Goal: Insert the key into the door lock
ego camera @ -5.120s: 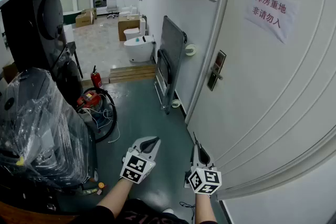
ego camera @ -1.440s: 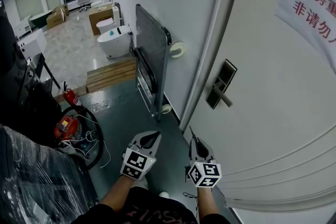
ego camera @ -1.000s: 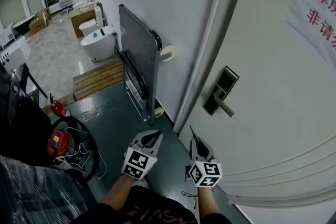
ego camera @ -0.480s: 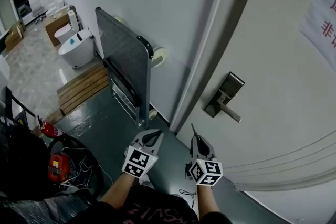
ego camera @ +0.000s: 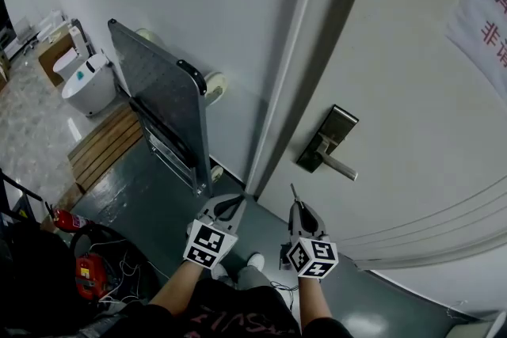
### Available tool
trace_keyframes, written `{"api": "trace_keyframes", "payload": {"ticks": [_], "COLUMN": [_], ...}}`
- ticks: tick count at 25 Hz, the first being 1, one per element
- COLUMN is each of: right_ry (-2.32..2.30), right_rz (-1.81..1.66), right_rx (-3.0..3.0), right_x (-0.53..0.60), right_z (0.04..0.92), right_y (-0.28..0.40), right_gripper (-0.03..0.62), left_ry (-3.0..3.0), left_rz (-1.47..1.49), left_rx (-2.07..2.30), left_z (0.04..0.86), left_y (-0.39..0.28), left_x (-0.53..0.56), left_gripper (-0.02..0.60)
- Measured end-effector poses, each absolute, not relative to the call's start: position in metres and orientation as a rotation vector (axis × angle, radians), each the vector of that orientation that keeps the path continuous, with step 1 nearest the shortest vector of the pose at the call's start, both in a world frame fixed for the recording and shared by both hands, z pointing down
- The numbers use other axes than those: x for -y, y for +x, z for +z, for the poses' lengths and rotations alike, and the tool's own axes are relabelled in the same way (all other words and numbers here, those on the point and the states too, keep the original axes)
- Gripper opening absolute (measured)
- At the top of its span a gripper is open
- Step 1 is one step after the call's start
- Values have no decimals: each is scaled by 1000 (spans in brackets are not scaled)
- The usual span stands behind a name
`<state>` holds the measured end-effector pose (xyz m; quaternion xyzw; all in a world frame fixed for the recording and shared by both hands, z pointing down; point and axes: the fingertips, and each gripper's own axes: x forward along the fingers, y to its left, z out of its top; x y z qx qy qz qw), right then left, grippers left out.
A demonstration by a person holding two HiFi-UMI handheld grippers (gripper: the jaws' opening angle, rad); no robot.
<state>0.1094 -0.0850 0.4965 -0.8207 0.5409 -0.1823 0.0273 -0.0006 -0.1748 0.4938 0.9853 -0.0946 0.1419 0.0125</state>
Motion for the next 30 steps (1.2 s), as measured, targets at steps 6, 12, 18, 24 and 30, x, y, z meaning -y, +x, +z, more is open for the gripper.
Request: {"api": "trace_keyframes", "payload": {"ticks": [6, 12, 18, 24, 30], "right_ry": [-2529, -2507, -2478, -2463, -2443], "right_rz": [-576, -599, -628, -658, -651], "right_rx": [-1575, -1523, -1486, -1453, -1417], "right_x": [91, 105, 106, 97, 89], "right_z": [503, 511, 519, 528, 524], "right_y": [144, 180, 207, 224, 232], "right_gripper": [78, 78, 78, 78, 78], "left_ry": [3091, 3125, 3138, 3141, 3150], "left_rz": [482, 503, 539, 573, 567], "left_rx": [227, 177, 120, 94, 53], "left_z": [498, 495, 498, 503, 501], "left_y": [34, 84, 125, 151, 170], "left_x": [187, 204, 204, 199, 190], "left_gripper": [12, 12, 12, 12, 12]}}
